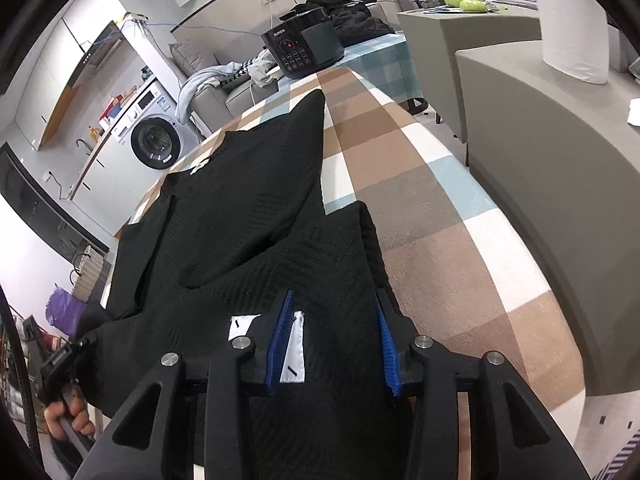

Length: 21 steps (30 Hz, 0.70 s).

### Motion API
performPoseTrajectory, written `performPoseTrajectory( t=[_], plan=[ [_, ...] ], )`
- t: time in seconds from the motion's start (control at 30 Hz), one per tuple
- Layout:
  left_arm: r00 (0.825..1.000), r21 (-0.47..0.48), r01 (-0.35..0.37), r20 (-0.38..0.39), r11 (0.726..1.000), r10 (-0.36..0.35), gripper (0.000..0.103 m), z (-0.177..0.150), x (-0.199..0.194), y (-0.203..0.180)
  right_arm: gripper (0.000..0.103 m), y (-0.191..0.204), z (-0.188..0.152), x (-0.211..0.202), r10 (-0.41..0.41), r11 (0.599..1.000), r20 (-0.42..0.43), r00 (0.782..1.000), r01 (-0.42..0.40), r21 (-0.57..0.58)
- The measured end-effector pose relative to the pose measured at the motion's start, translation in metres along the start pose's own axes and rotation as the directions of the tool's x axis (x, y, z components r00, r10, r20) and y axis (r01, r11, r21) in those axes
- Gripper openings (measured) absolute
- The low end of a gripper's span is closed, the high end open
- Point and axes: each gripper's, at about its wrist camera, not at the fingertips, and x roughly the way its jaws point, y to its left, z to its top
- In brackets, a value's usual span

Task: Fold small clothes
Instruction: 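Lower the folded hem onto the sweater and open both grippers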

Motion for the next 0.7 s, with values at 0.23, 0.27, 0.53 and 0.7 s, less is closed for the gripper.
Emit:
performPoseTrajectory(
  t=[0.23, 0.27, 0.53, 0.7],
  plan=[
    [0.999, -0.008, 0.047, -0.007, 0.999, -0.047, 0.032, 0.006, 0.017, -0.011, 0.031, 0.011, 0.006, 0.013, -0.031, 0.997, 0.007, 0.999, 0.032, -0.067],
    [0.999, -0.001, 0.047, -0.006, 0.999, -0.047, 0.028, 0.004, 0.017, -0.012, 0.028, 0.013, 0.007, 0.016, -0.034, 0.996, 0.009, 0.999, 0.035, -0.078],
    [0.999, 0.015, 0.040, -0.006, 0.999, -0.040, 0.025, -0.017, 0.003, -0.015, 0.022, 0.021, 0.008, 0.022, -0.047, 0.990, -0.017, 0.999, 0.044, -0.137],
    [1.000, 0.025, 0.021, -0.005, 0.999, -0.021, 0.025, -0.035, -0.015, -0.015, 0.022, 0.017, -0.006, 0.011, -0.037, 0.989, -0.024, 0.999, 0.034, -0.141]
  ],
)
